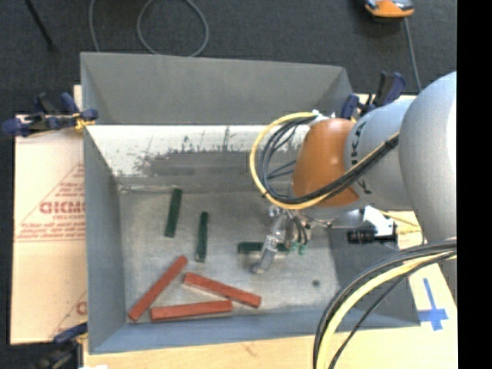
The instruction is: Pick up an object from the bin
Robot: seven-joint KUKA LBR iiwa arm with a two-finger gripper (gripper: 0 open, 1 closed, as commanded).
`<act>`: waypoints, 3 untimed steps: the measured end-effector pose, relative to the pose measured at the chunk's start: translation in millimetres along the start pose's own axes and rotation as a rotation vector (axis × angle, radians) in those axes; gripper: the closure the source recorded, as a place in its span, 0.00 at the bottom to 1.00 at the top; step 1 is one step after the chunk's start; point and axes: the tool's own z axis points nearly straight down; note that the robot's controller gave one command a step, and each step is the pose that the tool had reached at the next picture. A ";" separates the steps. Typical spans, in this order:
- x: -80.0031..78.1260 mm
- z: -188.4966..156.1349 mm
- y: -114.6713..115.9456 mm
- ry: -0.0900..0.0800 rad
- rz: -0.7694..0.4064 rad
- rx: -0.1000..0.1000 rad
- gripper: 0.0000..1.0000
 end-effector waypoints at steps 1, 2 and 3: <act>-1.3 -0.6 -1.0 -0.003 -0.006 0.002 0.00; -2.1 -1.5 -1.0 -0.005 -0.008 0.002 1.00; -4.4 -42.9 -0.7 -0.008 -0.013 -0.002 1.00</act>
Offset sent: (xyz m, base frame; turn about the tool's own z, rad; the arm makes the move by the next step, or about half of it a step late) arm 0.0000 0.0000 0.0000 0.0000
